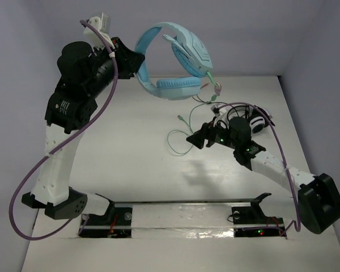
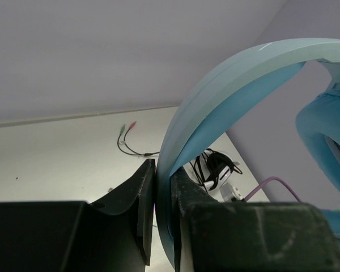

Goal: Wrap the headphones

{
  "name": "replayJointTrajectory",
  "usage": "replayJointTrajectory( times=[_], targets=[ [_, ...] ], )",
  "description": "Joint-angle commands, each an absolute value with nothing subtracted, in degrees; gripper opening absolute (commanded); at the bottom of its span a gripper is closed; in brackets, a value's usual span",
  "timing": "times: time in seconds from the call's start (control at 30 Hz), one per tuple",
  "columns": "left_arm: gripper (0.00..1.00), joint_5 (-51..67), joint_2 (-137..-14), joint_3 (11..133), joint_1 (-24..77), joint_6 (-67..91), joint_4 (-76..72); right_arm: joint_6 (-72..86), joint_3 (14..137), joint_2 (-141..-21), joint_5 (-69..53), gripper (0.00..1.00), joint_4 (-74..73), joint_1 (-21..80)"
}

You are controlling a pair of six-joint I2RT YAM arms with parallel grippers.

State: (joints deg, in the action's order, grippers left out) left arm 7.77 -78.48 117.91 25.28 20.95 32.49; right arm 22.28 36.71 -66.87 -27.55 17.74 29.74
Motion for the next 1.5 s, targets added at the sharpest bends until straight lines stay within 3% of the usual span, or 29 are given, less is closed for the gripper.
replayJointTrajectory(
  times=[0.0, 0.17, 0.6, 0.63, 0.67, 0.73, 0.83, 1.13, 1.3, 1.47],
  targets=[
    [0.00, 9.05, -77.34, 120.67, 24.53, 24.34, 26.98, 22.50, 37.36, -69.34, -26.72, 0.70, 25.74, 30.23],
    [0.00, 12.90, -77.43, 119.10, 20.58, 25.74, 26.28, 25.04, 34.20, -73.82, -27.25, 0.66, 36.00, 30.23],
    [0.00, 18.28, -77.96, 120.32, 15.73, 28.21, 24.70, 26.10, 37.18, -85.34, -26.81, 0.67, 48.86, 30.23],
    [0.00, 18.11, -78.05, 120.15, 15.73, 28.13, 24.61, 26.28, 37.00, -85.69, -26.89, 0.61, 48.95, 30.23],
    [0.00, 17.84, -77.96, 119.19, 15.73, 28.21, 24.35, 26.71, 36.65, -85.69, -26.81, 0.35, 49.30, 30.23],
    [0.00, 15.30, -77.00, 116.82, 15.73, 28.21, 22.25, 29.61, 35.43, -84.99, -26.54, 0.12, 50.53, 30.23],
    [0.00, 12.13, -74.81, 108.31, 15.73, 29.61, 16.90, 33.04, 33.75, -81.92, -24.19, 0.00, 48.97, 30.76],
    [0.00, 3.00, -67.51, 75.18, 14.60, 37.96, 0.80, 29.97, 41.40, -75.33, -6.08, 0.00, 7.51, 36.65],
    [0.00, 0.54, -65.48, 66.11, 14.07, 42.88, -4.12, 30.76, 44.55, -71.46, -0.88, 0.00, -3.59, 37.79],
    [0.00, -6.58, -63.64, 57.85, 14.06, 48.94, -9.92, 30.50, 49.91, -73.55, -2.10, 0.00, -9.57, 46.30]
  ],
)
